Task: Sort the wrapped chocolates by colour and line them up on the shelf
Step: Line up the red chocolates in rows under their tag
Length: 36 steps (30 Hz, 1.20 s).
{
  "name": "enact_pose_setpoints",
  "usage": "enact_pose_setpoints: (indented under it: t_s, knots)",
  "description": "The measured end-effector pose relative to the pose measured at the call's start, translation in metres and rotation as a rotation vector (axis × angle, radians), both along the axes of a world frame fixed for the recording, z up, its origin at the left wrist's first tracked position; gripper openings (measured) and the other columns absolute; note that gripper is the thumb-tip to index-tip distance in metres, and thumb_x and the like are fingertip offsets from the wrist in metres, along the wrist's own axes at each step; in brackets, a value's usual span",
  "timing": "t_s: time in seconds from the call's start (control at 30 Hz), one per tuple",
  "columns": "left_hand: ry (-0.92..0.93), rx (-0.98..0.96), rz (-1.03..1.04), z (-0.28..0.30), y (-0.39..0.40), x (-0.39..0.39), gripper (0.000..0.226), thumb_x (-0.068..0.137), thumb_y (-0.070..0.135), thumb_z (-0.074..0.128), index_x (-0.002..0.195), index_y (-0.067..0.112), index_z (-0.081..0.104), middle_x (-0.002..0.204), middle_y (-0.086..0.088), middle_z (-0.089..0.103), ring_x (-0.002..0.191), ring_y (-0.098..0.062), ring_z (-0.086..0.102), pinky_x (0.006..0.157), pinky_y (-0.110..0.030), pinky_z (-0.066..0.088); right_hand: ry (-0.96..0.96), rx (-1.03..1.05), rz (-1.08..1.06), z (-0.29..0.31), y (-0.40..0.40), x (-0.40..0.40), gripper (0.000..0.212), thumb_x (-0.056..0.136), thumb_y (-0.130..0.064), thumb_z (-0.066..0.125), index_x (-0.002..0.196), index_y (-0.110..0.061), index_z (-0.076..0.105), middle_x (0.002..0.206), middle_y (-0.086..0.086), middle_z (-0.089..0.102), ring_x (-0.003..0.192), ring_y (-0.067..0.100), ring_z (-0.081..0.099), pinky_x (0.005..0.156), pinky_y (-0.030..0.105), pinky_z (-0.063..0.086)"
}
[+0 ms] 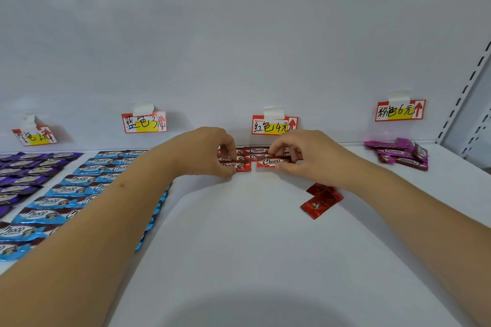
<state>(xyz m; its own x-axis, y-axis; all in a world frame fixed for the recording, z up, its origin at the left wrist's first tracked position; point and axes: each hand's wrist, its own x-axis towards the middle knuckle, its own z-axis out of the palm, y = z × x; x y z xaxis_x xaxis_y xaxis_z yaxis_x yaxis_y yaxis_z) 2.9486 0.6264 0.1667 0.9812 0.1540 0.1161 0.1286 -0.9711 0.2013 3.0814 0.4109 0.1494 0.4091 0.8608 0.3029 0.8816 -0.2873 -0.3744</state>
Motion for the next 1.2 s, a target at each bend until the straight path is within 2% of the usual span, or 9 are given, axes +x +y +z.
enact_pose_setpoints:
  t_s: [0.13,0.23,0.4,0.6,0.73,0.83,0.93,1.0,1.2]
  knots:
    - [0.012,-0.028,0.008,-0.002,0.003,0.000,0.027,0.076,0.042,0.077,0.098,0.033,0.065,0.092,0.014,0.061,0.076,0.000,0.053,0.069,-0.025,0.044,-0.044,0.077,0.004,-0.003,0.012,-0.004,0.022,0.086,-0.021,0.070,0.106,-0.028,0.066,0.091,-0.019,0.056,0.073,0.006,0.053,0.068,0.011,0.040]
    - [0.012,-0.040,0.005,-0.002,0.005,0.001,0.020,0.077,0.039,0.076,0.093,0.033,0.067,0.085,0.014,0.063,0.068,0.002,0.053,0.066,-0.023,0.043,-0.064,0.040,0.001,-0.006,0.019,-0.006,0.021,0.086,-0.025,0.071,0.106,-0.027,0.067,0.093,-0.011,0.060,0.071,0.005,0.052,0.065,0.010,0.036]
    - [0.005,-0.052,-0.006,-0.002,0.005,0.002,0.017,0.077,0.038,0.076,0.090,0.031,0.068,0.084,0.012,0.063,0.070,-0.004,0.055,0.071,-0.028,0.049,-0.084,-0.018,0.001,-0.009,0.020,-0.004,0.021,0.088,-0.029,0.071,0.108,-0.027,0.069,0.097,-0.014,0.059,0.075,0.000,0.053,0.068,0.012,0.038]
    - [0.006,-0.045,-0.004,-0.003,0.006,0.001,0.018,0.078,0.039,0.076,0.092,0.031,0.067,0.087,0.012,0.064,0.071,-0.004,0.055,0.069,-0.026,0.048,-0.110,-0.013,0.095,-0.013,0.019,-0.003,0.014,0.091,-0.027,0.065,0.104,-0.027,0.072,0.090,-0.020,0.058,0.083,-0.013,0.050,0.073,0.004,0.035]
    - [0.010,-0.046,-0.006,-0.004,0.006,0.001,0.019,0.079,0.038,0.075,0.093,0.030,0.068,0.089,0.011,0.065,0.070,-0.003,0.055,0.068,-0.024,0.047,-0.100,-0.008,0.122,-0.015,0.019,-0.003,0.016,0.092,-0.028,0.063,0.105,-0.028,0.072,0.096,-0.017,0.063,0.090,-0.001,0.055,0.079,0.010,0.039]
    - [-0.010,-0.038,-0.012,-0.004,0.006,0.001,0.025,0.078,0.040,0.075,0.099,0.031,0.066,0.095,0.011,0.063,0.075,-0.002,0.054,0.067,-0.022,0.044,-0.095,0.007,0.116,-0.013,0.017,-0.003,0.018,0.094,-0.029,0.062,0.110,-0.026,0.071,0.103,-0.015,0.064,0.096,0.000,0.053,0.085,0.015,0.040]
    - [-0.025,-0.026,-0.035,-0.002,0.006,0.001,0.032,0.079,0.042,0.075,0.108,0.033,0.065,0.102,0.012,0.058,0.088,-0.006,0.054,0.076,-0.025,0.047,-0.125,0.018,0.106,-0.011,0.017,0.000,0.025,0.096,-0.031,0.059,0.117,-0.021,0.068,0.111,-0.010,0.063,0.105,0.004,0.051,0.091,0.020,0.039]
    - [-0.030,-0.029,-0.050,-0.001,0.004,0.001,0.034,0.080,0.040,0.074,0.112,0.034,0.066,0.104,0.012,0.057,0.094,-0.008,0.056,0.082,-0.029,0.049,-0.137,-0.009,0.131,-0.012,0.016,0.001,0.025,0.097,-0.033,0.057,0.116,-0.021,0.068,0.108,-0.007,0.063,0.103,0.007,0.053,0.091,0.024,0.041]
    - [0.018,-0.015,-0.045,-0.003,0.001,0.000,0.031,0.083,0.039,0.072,0.113,0.033,0.071,0.106,0.010,0.059,0.096,-0.009,0.058,0.089,-0.033,0.049,-0.110,-0.083,0.152,-0.015,0.014,0.003,0.028,0.098,-0.043,0.052,0.114,-0.026,0.066,0.104,-0.011,0.061,0.100,0.005,0.052,0.091,0.030,0.044]
